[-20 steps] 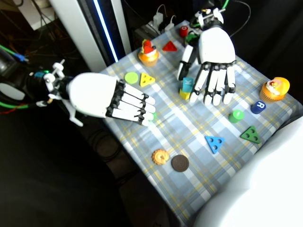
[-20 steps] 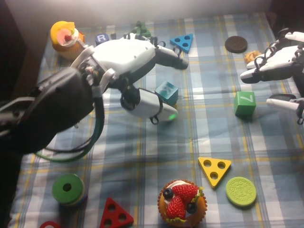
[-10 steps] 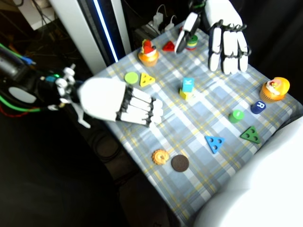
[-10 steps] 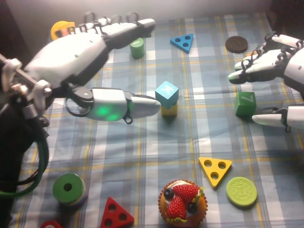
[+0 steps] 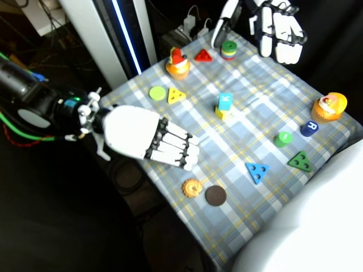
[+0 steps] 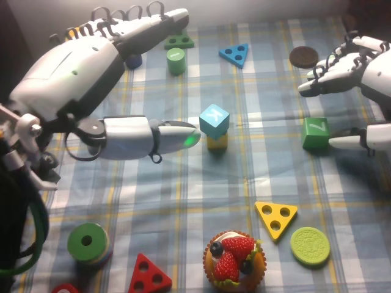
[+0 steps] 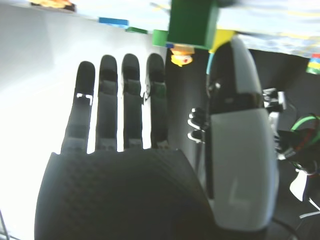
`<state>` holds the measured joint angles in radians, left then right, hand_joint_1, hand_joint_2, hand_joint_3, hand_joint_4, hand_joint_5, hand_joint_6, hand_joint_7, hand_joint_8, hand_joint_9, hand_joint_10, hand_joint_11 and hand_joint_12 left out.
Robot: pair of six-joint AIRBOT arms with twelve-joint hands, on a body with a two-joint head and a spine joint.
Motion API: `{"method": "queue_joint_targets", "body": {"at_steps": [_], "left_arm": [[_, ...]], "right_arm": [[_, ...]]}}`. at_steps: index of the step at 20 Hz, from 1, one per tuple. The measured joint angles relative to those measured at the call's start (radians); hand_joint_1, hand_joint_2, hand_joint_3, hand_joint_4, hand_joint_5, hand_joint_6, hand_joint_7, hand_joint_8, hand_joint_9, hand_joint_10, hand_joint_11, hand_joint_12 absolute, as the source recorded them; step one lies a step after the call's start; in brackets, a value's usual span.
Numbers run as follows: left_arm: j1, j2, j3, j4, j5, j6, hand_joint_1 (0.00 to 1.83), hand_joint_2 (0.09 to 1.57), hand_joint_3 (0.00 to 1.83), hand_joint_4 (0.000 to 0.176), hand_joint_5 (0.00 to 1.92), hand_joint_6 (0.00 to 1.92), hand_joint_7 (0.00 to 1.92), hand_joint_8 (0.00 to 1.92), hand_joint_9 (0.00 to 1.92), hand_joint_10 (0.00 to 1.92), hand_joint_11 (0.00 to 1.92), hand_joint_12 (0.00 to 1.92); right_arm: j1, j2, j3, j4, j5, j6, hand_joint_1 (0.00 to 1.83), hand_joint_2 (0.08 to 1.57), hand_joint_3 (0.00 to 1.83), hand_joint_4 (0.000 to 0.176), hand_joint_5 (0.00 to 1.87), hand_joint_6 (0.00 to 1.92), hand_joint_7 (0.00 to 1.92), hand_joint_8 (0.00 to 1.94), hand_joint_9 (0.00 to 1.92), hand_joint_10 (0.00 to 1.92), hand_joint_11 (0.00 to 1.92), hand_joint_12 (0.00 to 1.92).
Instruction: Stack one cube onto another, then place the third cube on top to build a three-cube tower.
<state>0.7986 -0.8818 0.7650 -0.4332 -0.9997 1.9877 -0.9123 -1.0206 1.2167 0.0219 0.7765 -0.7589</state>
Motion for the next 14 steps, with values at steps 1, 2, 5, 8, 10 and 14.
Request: {"method": "queue_joint_targets", "body": {"at_steps": [1, 2, 5, 8, 10, 14], "left_arm": [[0.01, 0.006, -0.003, 0.002, -0.024, -0.035, 0.73, 0.83, 0.0, 0.148, 0.29, 0.01, 0.27, 0.0, 0.21, 0.01, 0.0, 0.35], [0.02, 0.013, -0.006, 0.001, -0.047, -0.057, 0.76, 0.82, 0.0, 0.132, 0.31, 0.01, 0.27, 0.0, 0.2, 0.0, 0.0, 0.3], [0.028, 0.018, -0.012, 0.0, -0.073, -0.06, 0.75, 0.8, 0.0, 0.131, 0.31, 0.0, 0.27, 0.0, 0.22, 0.0, 0.0, 0.25], [0.028, 0.018, -0.012, 0.0, -0.075, -0.06, 0.69, 0.82, 0.0, 0.146, 0.28, 0.0, 0.28, 0.0, 0.22, 0.0, 0.0, 0.42], [0.037, 0.018, -0.012, 0.0, -0.086, -0.06, 0.69, 0.82, 0.0, 0.155, 0.27, 0.0, 0.29, 0.0, 0.23, 0.0, 0.0, 0.47], [0.046, 0.018, -0.018, -0.007, -0.093, -0.06, 0.74, 0.82, 0.0, 0.152, 0.29, 0.0, 0.3, 0.0, 0.23, 0.0, 0.0, 0.49]], "right_arm": [[0.009, -0.006, 0.004, 0.001, -0.008, -0.008, 0.96, 1.01, 0.0, 0.0, 0.68, 0.0, 0.56, 0.0, 0.38, 0.0, 0.0, 0.59], [0.012, -0.013, 0.004, 0.004, -0.015, -0.024, 0.94, 0.99, 0.0, 0.0, 0.7, 0.0, 0.57, 0.0, 0.41, 0.01, 0.0, 0.66], [0.016, -0.019, 0.004, 0.0, -0.03, -0.026, 0.95, 0.97, 0.0, 0.0, 0.7, 0.0, 0.59, 0.0, 0.43, 0.01, 0.0, 0.8], [0.016, -0.018, 0.004, 0.001, -0.038, -0.027, 0.98, 0.95, 0.0, 0.0, 0.7, 0.0, 0.61, 0.0, 0.45, 0.01, 0.0, 0.85], [0.016, -0.018, -0.003, -0.002, -0.041, -0.027, 0.98, 0.95, 0.0, 0.0, 0.69, 0.0, 0.61, 0.0, 0.47, 0.01, 0.0, 0.94], [0.015, -0.023, -0.006, -0.012, -0.042, -0.027, 0.93, 0.93, 0.0, 0.0, 0.69, 0.0, 0.61, 0.0, 0.52, 0.02, 0.02, 1.08]]}}
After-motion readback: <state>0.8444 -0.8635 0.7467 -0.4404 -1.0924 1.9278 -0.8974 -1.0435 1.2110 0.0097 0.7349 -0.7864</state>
